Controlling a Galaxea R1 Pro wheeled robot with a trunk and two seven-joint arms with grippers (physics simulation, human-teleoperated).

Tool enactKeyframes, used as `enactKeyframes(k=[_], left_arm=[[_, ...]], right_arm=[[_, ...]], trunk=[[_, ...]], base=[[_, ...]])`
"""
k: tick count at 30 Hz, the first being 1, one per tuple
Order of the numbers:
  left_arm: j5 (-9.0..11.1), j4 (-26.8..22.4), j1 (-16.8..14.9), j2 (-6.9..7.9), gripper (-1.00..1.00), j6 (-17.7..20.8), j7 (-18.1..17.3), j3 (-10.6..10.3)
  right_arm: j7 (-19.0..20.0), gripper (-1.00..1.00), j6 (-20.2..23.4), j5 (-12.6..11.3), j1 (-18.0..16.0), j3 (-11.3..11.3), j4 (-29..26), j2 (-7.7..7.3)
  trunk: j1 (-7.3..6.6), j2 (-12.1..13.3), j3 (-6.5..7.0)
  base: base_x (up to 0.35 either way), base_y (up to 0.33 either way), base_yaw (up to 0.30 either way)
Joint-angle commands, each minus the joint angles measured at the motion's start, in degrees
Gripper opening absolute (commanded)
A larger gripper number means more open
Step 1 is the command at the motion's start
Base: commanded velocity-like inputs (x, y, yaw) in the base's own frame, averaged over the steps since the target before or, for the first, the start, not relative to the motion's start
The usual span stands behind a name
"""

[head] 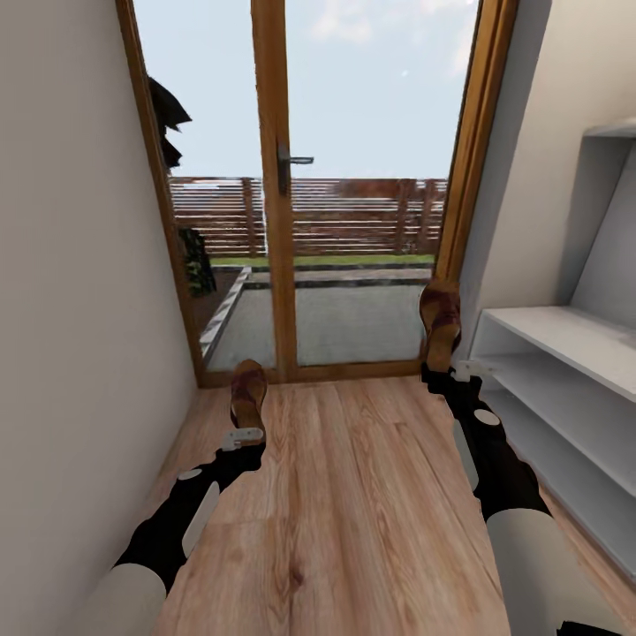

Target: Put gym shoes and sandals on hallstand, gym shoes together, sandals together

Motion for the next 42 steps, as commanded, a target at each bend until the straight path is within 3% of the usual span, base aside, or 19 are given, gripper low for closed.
enactKeyframes(k=[1,42], left_arm=[[0.57,-0.09,-0.02,0.00,-1.00,0.40,-0.04,0.01],[0.57,-0.09,-0.01,0.00,-1.00,0.40,-0.06,0.01]], right_arm=[[-0.10,-1.00,0.36,0.32,-0.02,-0.04,-0.10,0.02],[-0.10,-1.00,0.36,0.29,-0.02,-0.04,-0.12,0.02]], trunk=[[0.02,-0.02,-0.06],[0.02,-0.02,-0.06]], base=[[0.347,0.000,-0.276],[0.345,0.024,-0.278]])
